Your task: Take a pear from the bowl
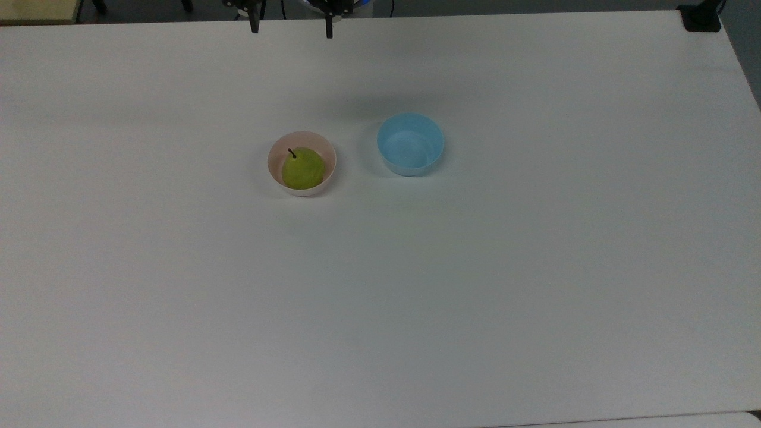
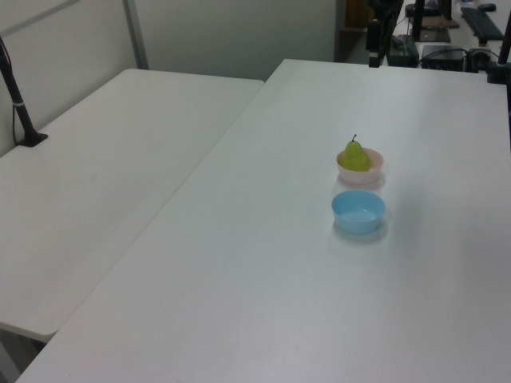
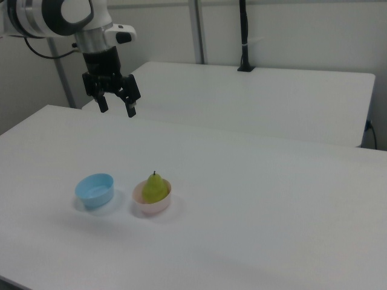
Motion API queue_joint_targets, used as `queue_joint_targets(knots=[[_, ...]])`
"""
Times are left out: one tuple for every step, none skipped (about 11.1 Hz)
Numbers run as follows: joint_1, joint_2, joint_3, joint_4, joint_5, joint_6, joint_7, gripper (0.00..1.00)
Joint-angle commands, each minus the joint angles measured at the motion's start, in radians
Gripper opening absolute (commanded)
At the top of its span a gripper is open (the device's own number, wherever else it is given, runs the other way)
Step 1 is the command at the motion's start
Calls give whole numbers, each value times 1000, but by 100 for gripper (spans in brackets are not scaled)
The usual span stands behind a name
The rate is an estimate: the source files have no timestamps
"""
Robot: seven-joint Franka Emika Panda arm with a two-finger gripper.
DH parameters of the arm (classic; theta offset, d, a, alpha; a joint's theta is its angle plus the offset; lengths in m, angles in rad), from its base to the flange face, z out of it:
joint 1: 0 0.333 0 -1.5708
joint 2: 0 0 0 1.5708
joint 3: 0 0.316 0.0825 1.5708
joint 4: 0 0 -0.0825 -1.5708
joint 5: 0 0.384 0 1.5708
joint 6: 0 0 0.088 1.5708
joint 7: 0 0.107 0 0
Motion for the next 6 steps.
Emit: queue_joint_targets(knots=[[12,-19,-16,3,15,-29,18,100],[12,-19,-16,3,16,-29,18,100],[12,-18,-16,3,15,-29,18,100],[12,-19,-16,4,15,-29,18,100],[10,-19,-16,3,15,-28,18,100],[8,-19,-16,3,15,-25,18,100]])
